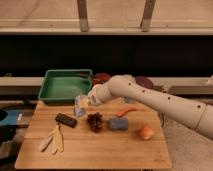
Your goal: Wipe tray with towel
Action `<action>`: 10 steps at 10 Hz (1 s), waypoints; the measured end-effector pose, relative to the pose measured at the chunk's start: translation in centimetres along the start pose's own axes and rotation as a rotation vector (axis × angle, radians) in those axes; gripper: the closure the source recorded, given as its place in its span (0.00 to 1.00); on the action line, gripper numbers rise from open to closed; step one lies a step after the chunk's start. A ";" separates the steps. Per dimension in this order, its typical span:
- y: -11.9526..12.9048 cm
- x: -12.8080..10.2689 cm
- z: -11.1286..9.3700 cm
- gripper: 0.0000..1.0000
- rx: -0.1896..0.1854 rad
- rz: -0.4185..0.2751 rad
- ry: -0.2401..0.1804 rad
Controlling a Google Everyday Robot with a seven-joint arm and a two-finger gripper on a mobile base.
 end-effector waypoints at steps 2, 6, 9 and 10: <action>-0.9 -2.0 0.9 1.00 0.008 -0.029 -0.004; -3.0 -5.9 3.6 1.00 0.027 -0.096 0.023; -5.3 -8.4 6.1 1.00 0.033 -0.128 0.067; -5.9 -9.2 7.1 1.00 0.028 -0.136 0.080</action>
